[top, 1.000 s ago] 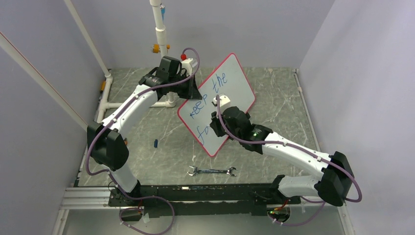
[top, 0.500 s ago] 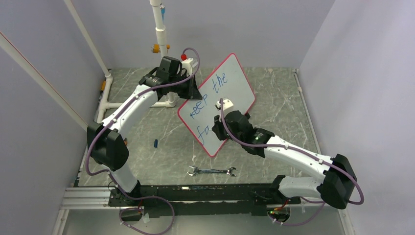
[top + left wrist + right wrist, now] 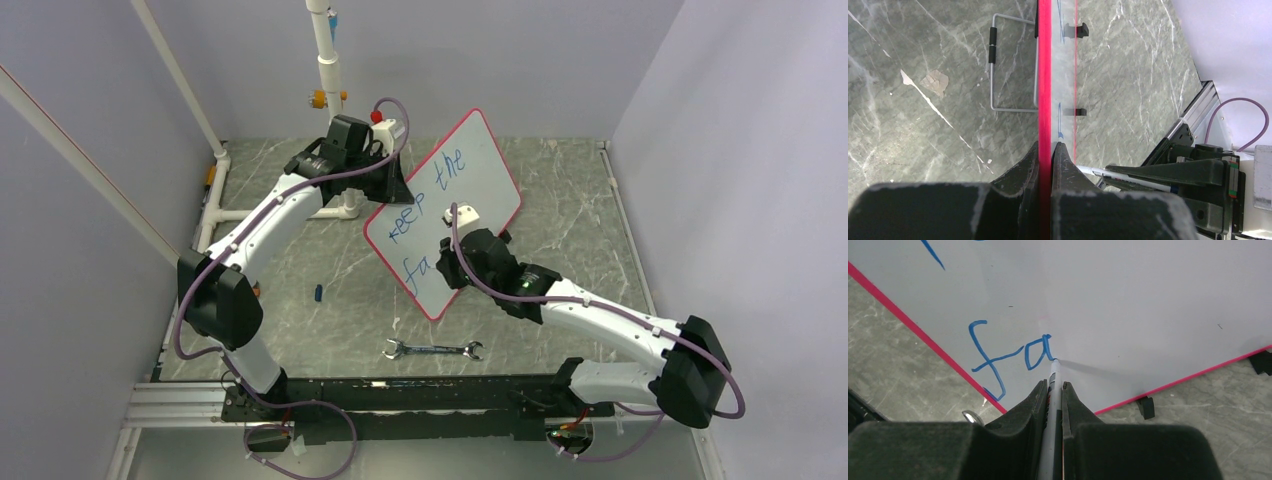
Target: Write a sentence on the whiteboard
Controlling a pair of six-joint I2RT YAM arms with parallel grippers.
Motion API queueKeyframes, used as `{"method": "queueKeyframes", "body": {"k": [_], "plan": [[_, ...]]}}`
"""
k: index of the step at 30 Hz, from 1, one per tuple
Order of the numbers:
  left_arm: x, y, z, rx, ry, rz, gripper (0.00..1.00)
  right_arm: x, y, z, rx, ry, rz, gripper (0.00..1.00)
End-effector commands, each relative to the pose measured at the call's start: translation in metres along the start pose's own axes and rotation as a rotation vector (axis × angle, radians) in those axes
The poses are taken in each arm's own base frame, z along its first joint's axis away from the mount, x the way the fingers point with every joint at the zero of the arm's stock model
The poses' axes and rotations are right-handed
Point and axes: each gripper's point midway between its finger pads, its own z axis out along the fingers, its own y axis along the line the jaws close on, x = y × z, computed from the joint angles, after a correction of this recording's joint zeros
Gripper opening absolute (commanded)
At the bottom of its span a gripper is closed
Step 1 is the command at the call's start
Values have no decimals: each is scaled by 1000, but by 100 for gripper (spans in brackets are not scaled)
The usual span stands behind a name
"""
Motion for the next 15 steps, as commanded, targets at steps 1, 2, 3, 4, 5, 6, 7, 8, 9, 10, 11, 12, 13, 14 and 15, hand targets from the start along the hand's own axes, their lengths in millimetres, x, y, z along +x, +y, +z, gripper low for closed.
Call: {"method": "queueKeyframes", "body": {"k": [1, 2, 3, 4, 5, 6, 7, 8, 9, 10, 11, 12, 13, 14, 15], "plan": [[-15, 26, -12, -160, -67, 121, 0, -30, -7, -12, 43, -87, -2, 0], [-15, 26, -12, -160, -66, 121, 0, -33, -9, -14, 47, -97, -4, 0], [-15, 25, -11, -159, -65, 122, 0, -37, -10, -16, 49, -110, -3, 0], [-15, 26, -11, -162, -64, 122, 0, -40, -11, -17, 50, -123, -1, 0], [-14, 27, -10, -165, -62, 120, 0, -43, -13, -19, 48, -134, 2, 0], [-14, 27, -10, -166, -61, 122, 0, -46, -14, -21, 43, -147, 5, 0], [-14, 28, -10, -169, -59, 123, 0, -49, -15, -22, 41, -158, 10, 0], [-13, 28, -9, -170, -57, 123, 0, -52, -16, -23, 36, -170, 13, 0], [-13, 29, -8, -176, -54, 126, 0, -53, -18, -23, 32, -178, 17, 0], [-12, 30, -7, -183, -51, 128, 0, -55, -19, -23, 24, -184, 20, 0], [-11, 30, -6, -187, -46, 132, 0, -55, -19, -24, 14, -191, 24, 0], [-11, 30, -5, -190, -44, 134, 0, -57, -20, -24, 6, -201, 29, 0], [-10, 30, -5, -189, -42, 134, 0, -59, -22, -24, 0, -216, 37, 0], [-9, 31, -4, -190, -39, 134, 0, -60, -24, -25, -6, -224, 45, 0], [-9, 30, -3, -189, -38, 135, 0, -61, -25, -25, -13, -233, 54, 0]]}}
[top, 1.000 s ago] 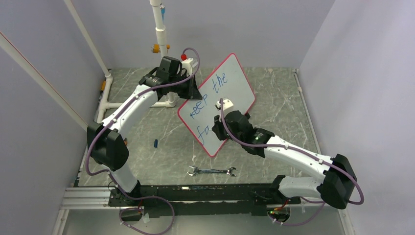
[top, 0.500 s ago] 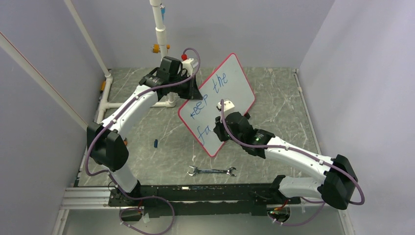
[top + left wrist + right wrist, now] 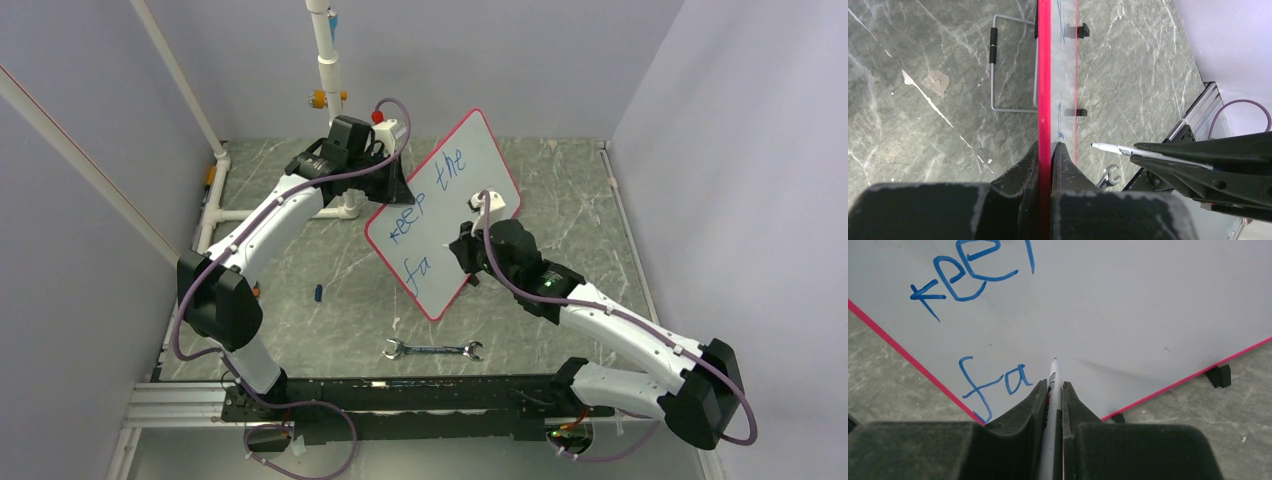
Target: Write a sentence on the whiteboard
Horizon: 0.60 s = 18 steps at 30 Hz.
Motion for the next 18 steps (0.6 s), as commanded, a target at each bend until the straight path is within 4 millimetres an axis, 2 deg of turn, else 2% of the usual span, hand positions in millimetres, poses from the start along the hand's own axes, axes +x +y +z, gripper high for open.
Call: {"method": "queueKeyframes", "body": {"k": [1, 18], "plan": [[-9, 33, -3, -177, -35, 130, 0, -25, 3, -4, -68, -111, 33, 0], [-6, 29, 2, -158, -16, 131, 0, -32, 6, -5, -173, -180, 108, 0]]}}
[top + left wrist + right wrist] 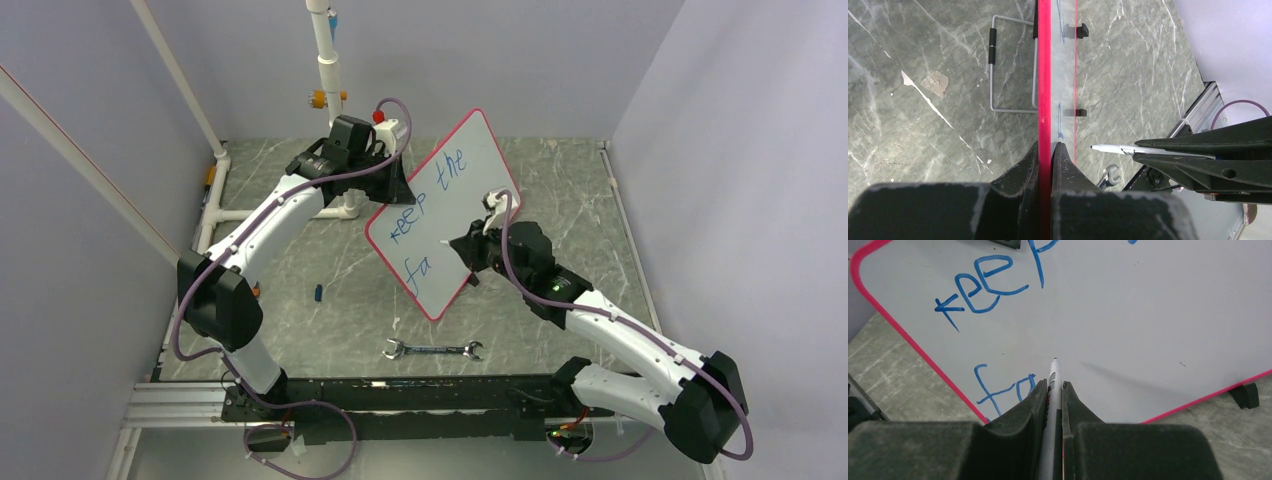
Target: Write a sentence on the whiteboard
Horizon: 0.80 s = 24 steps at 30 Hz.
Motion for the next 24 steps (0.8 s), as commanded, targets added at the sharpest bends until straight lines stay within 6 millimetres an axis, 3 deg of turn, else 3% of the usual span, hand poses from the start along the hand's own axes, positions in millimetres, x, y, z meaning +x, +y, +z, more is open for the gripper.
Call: {"method": "queueKeyframes", "body": {"k": [1, 15, 24], "plan": [[-6, 33, 2, -160, -17, 128, 0, -23, 12, 0, -71, -87, 33, 0], [-5, 31, 1, -158, -15, 129, 0, -14, 16, 10, -97, -55, 51, 0], [-5, 30, 2, -157, -14, 131, 0, 8, 11, 14, -90, -7, 61, 0]]}}
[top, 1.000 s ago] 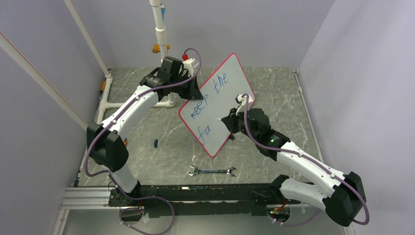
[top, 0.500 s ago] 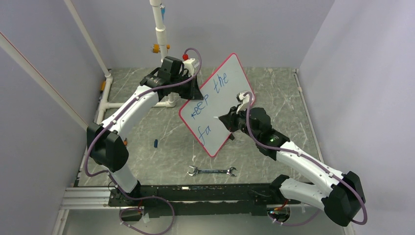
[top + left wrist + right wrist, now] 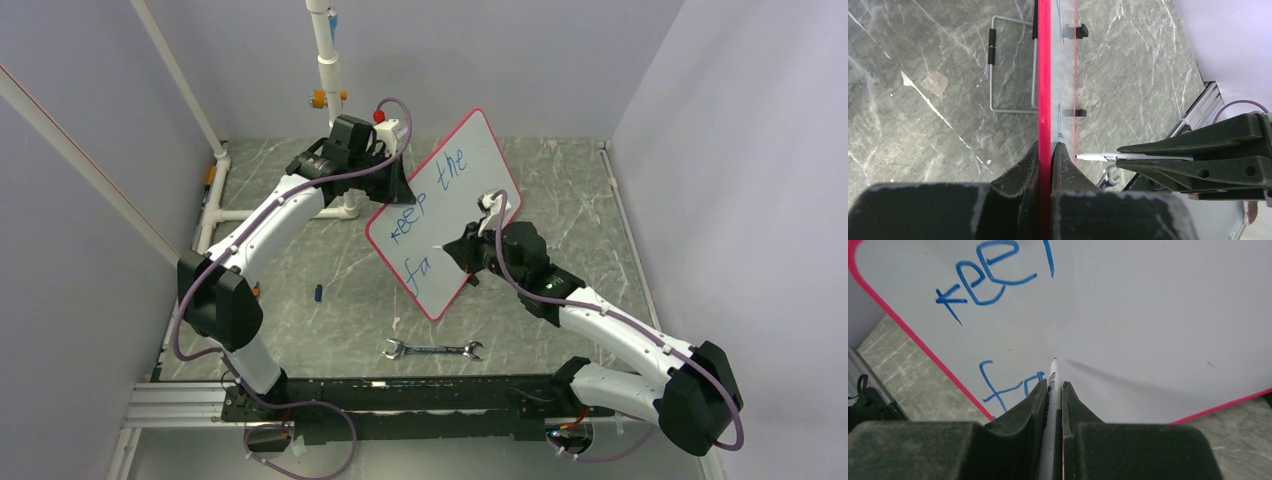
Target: Write a sentence on the whiteboard
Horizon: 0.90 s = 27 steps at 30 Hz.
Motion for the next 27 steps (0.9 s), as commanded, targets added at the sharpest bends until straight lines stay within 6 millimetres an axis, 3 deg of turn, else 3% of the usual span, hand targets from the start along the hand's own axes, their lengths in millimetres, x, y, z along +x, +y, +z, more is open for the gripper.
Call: {"method": "queueKeyframes", "body": {"k": [1, 11, 19, 27], "plan": [[-5, 32, 1, -158, -15, 129, 0, -1, 3, 3, -24, -22, 14, 0], [-4, 32, 2, -160, -11, 130, 0, 14, -5, 9, -1, 17, -5, 0], [-4, 33, 2, -163, -13, 131, 0, 41, -16, 3, 34, 72, 14, 0], [-5, 32, 1, -163, -15, 130, 0, 45, -20, 0, 56, 91, 11, 0]]}}
